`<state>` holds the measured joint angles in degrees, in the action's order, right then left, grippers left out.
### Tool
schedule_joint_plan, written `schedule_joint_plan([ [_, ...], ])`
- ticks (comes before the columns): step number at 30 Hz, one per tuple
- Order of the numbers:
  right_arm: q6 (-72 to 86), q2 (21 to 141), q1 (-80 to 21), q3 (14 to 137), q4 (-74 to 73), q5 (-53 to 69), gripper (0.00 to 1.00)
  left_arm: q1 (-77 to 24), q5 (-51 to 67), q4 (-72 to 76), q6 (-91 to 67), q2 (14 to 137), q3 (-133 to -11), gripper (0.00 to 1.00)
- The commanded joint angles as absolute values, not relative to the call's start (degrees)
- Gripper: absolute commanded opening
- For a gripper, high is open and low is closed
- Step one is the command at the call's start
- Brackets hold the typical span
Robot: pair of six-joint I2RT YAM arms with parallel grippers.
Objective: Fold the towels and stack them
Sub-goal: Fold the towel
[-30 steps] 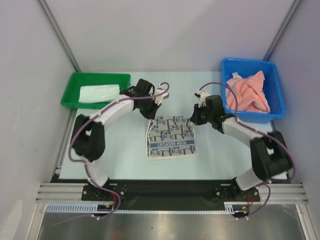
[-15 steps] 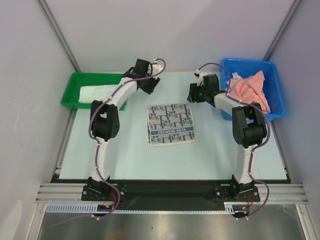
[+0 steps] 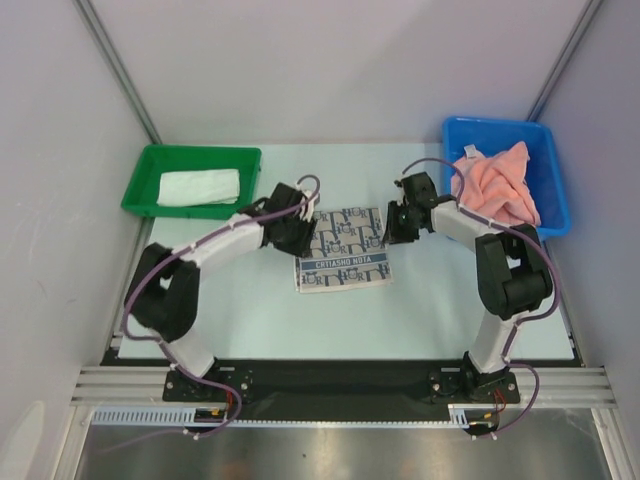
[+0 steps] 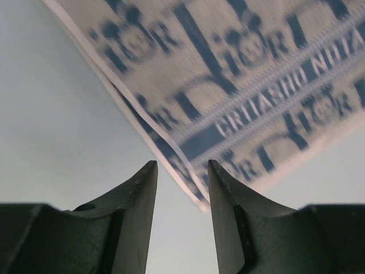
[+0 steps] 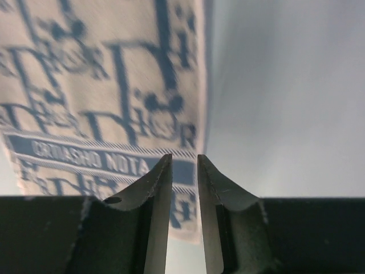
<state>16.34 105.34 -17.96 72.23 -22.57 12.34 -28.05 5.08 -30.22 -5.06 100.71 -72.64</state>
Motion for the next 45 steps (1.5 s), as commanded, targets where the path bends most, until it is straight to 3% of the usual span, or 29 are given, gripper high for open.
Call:
schedule_joint_plan([
  [1,20.29,101.17,-18.28,67.34,-27.07,8.97,0.29,-33.04,1.16,-22.78,-15.89,90.54,-62.61,0.47],
  [9,22.85,95.01,-20.04,56.35,-24.44,8.53,0.29,-35.33,0.18,-17.76,-22.93,88.42,-52.93,0.4],
  [19,23.55,94.31,-21.44,50.63,-20.31,7.91,0.28,-35.51,-1.58,-14.86,-23.99,91.41,-50.54,0.36],
  [22,23.99,94.31,-21.71,50.01,-19.69,8.09,0.21,-35.51,-1.93,-15.29,-23.99,91.76,-50.36,0.25],
  [26,24.17,93.87,-21.97,50.54,-20.04,7.82,0.08,-35.51,-2.72,-16.43,-23.56,91.76,-51.15,0.0],
  [29,24.17,93.25,-22.15,51.41,-20.3,8.35,0.0,-35.51,-3.07,-18.63,-23.03,91.85,-53.17,0.0],
  [36,24.7,91.41,-22.23,53.17,-22.32,7.39,0.01,-35.59,-6.33,-23.72,-23.2,90.35,-56.16,0.0],
  [37,25.05,91.23,-22.15,53.0,-22.67,7.12,0.04,-35.6,-6.33,-23.64,-23.64,89.57,-55.81,0.15],
  [38,25.66,90.97,-22.32,52.56,-22.76,6.77,0.12,-35.68,-5.89,-23.12,-24.25,89.13,-54.85,0.21],
  [41,26.89,90.09,-22.67,51.51,-22.76,6.24,0.23,-36.47,-4.75,-22.41,-25.48,88.42,-53.36,0.28],
  [45,27.77,90.26,-23.73,51.07,-22.59,5.98,0.27,-37.7,-4.57,-21.71,-27.07,89.12,-51.6,0.33],
])
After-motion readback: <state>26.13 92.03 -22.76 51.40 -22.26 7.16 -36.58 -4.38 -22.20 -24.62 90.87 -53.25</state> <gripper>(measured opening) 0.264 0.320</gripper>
